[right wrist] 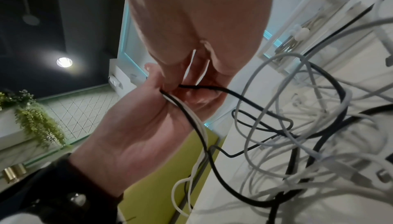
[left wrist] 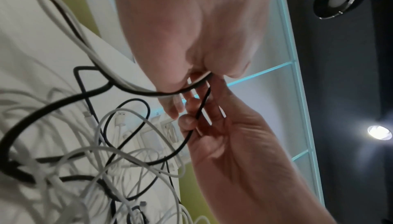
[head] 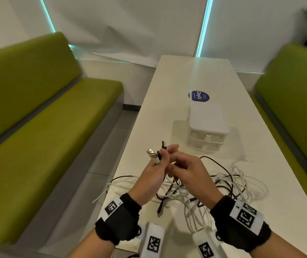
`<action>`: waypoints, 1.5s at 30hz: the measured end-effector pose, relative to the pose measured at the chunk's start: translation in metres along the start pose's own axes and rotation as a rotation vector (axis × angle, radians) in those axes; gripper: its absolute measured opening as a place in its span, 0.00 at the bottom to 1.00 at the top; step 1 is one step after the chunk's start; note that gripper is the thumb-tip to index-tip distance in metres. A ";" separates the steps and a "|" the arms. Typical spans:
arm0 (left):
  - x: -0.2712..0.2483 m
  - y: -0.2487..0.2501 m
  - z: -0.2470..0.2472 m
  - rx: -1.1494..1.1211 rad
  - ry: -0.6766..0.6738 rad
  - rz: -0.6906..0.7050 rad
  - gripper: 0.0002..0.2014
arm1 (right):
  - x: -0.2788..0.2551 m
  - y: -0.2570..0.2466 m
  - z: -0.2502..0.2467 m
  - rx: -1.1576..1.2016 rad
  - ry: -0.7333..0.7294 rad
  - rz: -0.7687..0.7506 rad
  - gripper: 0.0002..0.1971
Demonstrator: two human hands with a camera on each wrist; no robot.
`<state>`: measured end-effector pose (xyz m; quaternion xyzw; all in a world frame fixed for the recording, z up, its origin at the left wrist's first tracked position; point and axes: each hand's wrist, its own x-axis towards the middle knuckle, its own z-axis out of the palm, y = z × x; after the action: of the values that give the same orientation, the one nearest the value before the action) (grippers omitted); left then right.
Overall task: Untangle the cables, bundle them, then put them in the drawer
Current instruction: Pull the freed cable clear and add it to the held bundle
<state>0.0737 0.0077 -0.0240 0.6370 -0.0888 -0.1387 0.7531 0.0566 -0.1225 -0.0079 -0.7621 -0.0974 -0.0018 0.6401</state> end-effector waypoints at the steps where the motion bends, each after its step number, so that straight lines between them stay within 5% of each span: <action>1: -0.001 -0.001 0.000 -0.032 -0.010 -0.002 0.29 | 0.000 0.001 0.000 0.012 0.002 -0.002 0.05; 20: -0.001 -0.016 0.000 -0.185 -0.082 -0.054 0.43 | -0.005 0.007 0.003 0.266 0.011 0.047 0.08; 29: -0.001 -0.017 -0.003 -0.177 -0.095 -0.113 0.30 | -0.007 0.017 -0.002 0.127 -0.077 0.029 0.09; 34: -0.001 -0.017 -0.001 -0.205 0.001 -0.088 0.31 | -0.010 0.023 0.005 -0.215 -0.017 -0.130 0.08; 45: -0.006 -0.020 0.000 -0.172 -0.042 -0.129 0.30 | -0.010 0.019 0.000 -0.273 -0.139 0.023 0.02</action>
<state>0.0658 0.0063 -0.0432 0.5714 -0.0511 -0.2074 0.7924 0.0499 -0.1266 -0.0273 -0.8413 -0.1318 0.0449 0.5224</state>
